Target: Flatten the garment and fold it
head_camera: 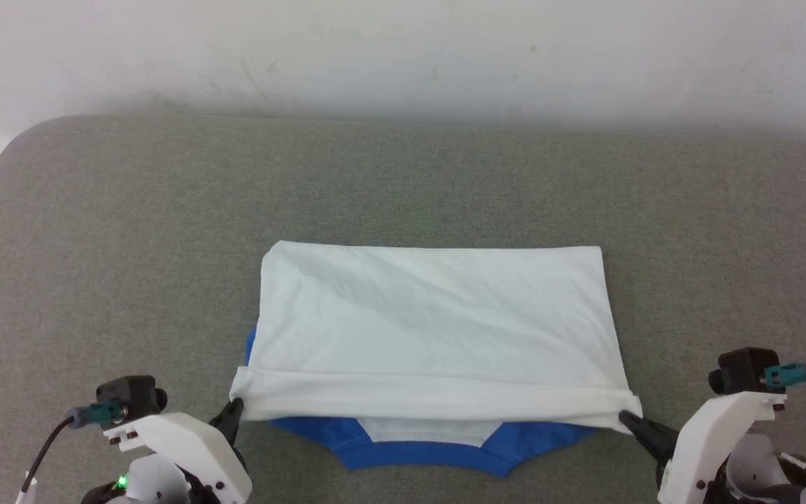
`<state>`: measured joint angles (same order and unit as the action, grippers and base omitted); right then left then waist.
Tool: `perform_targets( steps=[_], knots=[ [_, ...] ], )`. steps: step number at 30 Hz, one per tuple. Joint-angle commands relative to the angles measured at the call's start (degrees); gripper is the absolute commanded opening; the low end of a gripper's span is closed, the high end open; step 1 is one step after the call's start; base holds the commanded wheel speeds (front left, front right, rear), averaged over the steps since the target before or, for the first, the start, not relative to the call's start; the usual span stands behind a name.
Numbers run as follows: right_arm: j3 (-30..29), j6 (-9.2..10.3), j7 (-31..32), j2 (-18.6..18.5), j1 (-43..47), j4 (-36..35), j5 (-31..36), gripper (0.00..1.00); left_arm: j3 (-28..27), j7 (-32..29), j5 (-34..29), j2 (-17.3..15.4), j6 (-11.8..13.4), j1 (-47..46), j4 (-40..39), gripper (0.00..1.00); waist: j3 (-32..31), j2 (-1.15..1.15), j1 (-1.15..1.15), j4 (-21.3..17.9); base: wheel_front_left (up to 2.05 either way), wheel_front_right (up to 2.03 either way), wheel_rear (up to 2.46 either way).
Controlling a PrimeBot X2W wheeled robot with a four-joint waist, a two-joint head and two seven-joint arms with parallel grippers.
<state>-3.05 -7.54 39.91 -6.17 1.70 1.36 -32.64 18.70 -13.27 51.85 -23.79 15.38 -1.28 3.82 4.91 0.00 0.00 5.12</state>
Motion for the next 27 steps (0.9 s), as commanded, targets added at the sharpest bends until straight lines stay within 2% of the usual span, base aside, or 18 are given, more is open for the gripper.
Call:
perform_targets(
  steps=[1, 4, 5, 6, 7, 8, 13, 19, 22, 27],
  knots=[
    [0.28, 0.05, 1.11, -0.39, 1.1, -0.29, -0.1, 0.0, 0.3, -0.69, -0.23, -0.29, 0.74, 0.57, 0.16, 0.0, 0.16, 0.0, 0.0, 0.13, 0.0, 0.0, 0.0],
    [1.0, 0.05, 2.69, -0.76, 1.69, -0.52, 0.34, 0.0, 0.92, -1.99, -0.04, 0.07, 1.67, 0.66, 1.02, 0.0, 0.37, 0.0, 0.0, 0.16, 0.0, 0.0, 0.0],
    [0.96, 0.05, 2.81, -0.71, 1.77, -0.64, 0.3, 0.13, 1.02, -2.39, 0.14, 0.26, 1.98, 0.68, 1.32, 0.05, 0.39, 0.0, 0.0, 0.14, 0.0, 0.0, 0.0],
    [0.97, 0.05, 2.99, -0.73, 1.85, -0.7, 0.37, 1.0, 1.12, -2.84, 0.3, 0.36, 2.29, 0.73, 1.61, 0.34, 0.37, 0.0, 0.0, 0.11, 0.0, 0.0, 0.0],
    [0.95, 0.05, 3.09, -0.78, 1.94, -0.76, 0.44, 1.0, 1.24, -3.2, 0.31, 0.35, 2.6, 0.82, 1.86, 0.82, 0.31, 0.0, 0.0, 0.06, 0.0, 0.0, 0.0],
    [0.78, 0.05, 3.2, -0.78, 2.04, -0.8, 0.4, 1.0, 1.26, -3.4, 0.37, 0.37, 2.86, 0.9, 1.99, 1.0, 0.23, 0.0, 0.0, 0.02, 0.0, 0.0, 0.0],
    [-1.21, 0.05, 4.1, -0.41, 2.68, -2.66, -1.99, 1.0, 0.03, -3.36, 1.1, -0.02, 3.66, 1.5, 1.09, 1.0, -0.16, 0.0, 0.0, 0.1, 0.0, 0.0, 0.0],
    [-8.82, 0.05, 5.0, -0.26, 0.03, -9.93, -6.28, 1.0, -7.1, 2.68, 1.44, -1.79, 5.75, 2.6, -5.72, 1.0, -0.04, 0.0, 0.0, -0.26, 0.0, 0.0, 0.0],
    [-9.05, 0.05, 7.46, -2.14, -2.91, -11.04, -5.92, 1.0, -8.46, 7.9, -1.83, -3.21, 4.59, 0.83, -9.84, 1.0, 0.59, 0.0, 0.0, -0.28, 0.0, 0.0, 0.0],
    [-4.19, 0.05, 11.28, -5.38, -8.17, -7.59, -5.09, 1.0, -7.42, 21.47, -10.33, -3.15, 0.21, -4.68, -11.68, 1.0, 2.78, 0.0, 0.0, 0.09, 0.0, 0.0, 0.0]
  ],
)
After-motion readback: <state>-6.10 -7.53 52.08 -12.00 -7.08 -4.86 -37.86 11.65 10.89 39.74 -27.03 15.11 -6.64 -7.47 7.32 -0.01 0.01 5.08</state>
